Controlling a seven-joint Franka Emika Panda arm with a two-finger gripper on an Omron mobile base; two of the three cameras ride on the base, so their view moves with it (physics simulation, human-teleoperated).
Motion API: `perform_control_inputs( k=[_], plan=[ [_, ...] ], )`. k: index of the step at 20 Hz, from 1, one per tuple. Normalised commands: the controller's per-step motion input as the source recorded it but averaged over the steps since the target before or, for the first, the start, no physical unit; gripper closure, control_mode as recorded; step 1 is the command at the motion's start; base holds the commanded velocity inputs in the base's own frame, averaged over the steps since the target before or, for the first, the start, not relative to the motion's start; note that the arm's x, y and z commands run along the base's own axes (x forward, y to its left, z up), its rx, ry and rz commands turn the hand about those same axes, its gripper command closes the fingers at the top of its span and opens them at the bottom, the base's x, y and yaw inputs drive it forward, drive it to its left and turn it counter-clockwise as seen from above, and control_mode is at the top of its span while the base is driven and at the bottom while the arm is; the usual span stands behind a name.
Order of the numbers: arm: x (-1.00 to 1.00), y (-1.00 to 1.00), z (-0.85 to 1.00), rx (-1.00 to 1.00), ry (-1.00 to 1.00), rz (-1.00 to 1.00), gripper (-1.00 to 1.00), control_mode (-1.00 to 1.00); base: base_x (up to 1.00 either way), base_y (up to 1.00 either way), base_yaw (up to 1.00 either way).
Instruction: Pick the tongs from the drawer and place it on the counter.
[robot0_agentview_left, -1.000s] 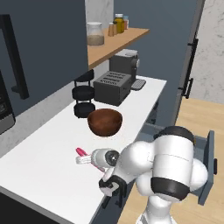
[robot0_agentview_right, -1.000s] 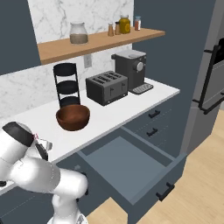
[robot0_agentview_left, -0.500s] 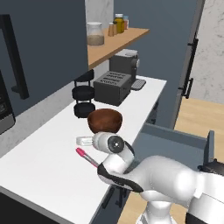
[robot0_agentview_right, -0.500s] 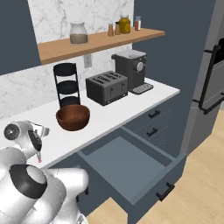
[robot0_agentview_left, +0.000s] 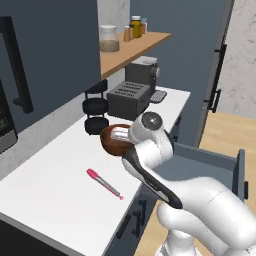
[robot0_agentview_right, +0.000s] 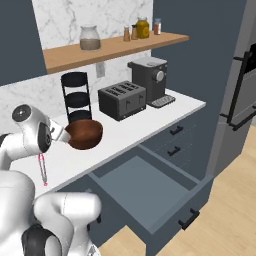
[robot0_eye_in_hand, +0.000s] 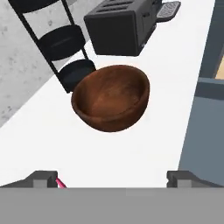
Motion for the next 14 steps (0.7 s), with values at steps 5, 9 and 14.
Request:
perform_control_inputs(
  k=[5,9,14],
  plan=[
    [-0.03,-1.00,0.25,-0.17,0.40,-0.02,-1.00,-1.00,0.00,0.00,0.00],
    [-0.57,-1.00,0.00,-0.09,0.35,0.00,-1.00,-1.00,0.00,0.00,0.00],
    [-1.00,-1.00,-0.03,0.03,0.02,0.09,-1.00,-1.00,0.00,0.00,0.00]
  ],
)
